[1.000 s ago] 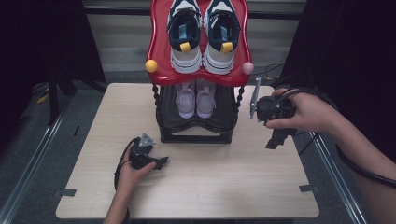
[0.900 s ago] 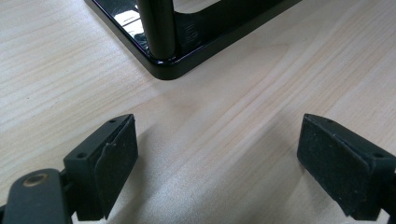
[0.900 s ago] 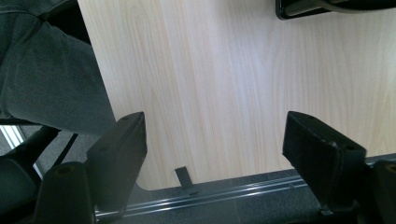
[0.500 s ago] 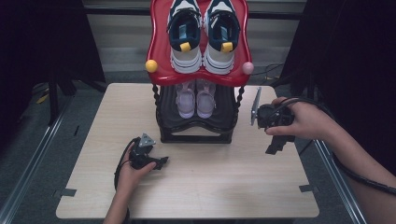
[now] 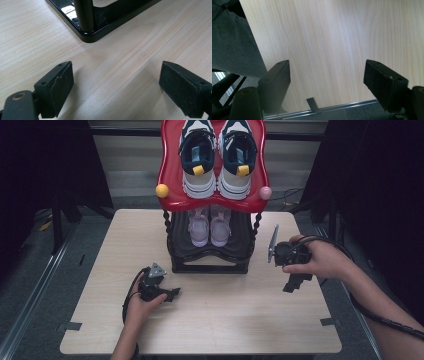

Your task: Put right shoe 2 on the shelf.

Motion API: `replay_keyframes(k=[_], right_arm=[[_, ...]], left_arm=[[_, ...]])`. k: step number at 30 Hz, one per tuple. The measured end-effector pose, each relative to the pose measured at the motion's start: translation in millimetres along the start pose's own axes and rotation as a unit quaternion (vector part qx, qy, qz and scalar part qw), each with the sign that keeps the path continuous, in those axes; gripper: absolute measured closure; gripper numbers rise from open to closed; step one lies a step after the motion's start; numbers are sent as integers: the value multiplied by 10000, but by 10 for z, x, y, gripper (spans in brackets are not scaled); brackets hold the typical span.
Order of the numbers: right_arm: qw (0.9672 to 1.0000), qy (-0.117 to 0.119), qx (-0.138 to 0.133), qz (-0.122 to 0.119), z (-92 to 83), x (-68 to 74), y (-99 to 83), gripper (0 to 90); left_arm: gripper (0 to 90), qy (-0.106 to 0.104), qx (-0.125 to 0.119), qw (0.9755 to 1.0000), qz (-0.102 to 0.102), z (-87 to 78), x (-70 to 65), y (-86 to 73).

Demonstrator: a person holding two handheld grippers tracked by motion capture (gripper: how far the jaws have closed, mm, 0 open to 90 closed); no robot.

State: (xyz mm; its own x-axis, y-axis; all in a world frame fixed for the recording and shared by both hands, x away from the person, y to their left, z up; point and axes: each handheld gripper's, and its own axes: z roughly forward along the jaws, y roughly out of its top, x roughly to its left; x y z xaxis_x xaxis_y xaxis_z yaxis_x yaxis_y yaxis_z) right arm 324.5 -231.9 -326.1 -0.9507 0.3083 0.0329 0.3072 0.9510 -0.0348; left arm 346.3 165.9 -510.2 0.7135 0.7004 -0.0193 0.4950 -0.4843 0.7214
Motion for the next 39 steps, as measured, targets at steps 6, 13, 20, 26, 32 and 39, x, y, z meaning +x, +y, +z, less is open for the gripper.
replay_keyframes(k=[6,13,20,26,32,39], right_arm=[[9999,-28,72,111,107,-12,-27,212],[9999,-64,21,127,256,-25,-55,195],[9999,-30,19,99,395,-39,-66,194],[10000,-13,-16,46,535,-54,-76,193],[9999,-58,-69,122,635,-81,-107,193],[9999,-7,-146,86,775,-90,-132,192]], left_arm=[[119,0,0,10000,-2,0,0,0],[119,2,-2,10000,-1,0,0,0],[119,1,-2,10000,-1,1,-1,0],[119,-5,-6,10000,-21,2,-3,-1],[119,-8,34,10000,23,-3,2,0],[119,-8,31,10000,30,-3,3,0]])
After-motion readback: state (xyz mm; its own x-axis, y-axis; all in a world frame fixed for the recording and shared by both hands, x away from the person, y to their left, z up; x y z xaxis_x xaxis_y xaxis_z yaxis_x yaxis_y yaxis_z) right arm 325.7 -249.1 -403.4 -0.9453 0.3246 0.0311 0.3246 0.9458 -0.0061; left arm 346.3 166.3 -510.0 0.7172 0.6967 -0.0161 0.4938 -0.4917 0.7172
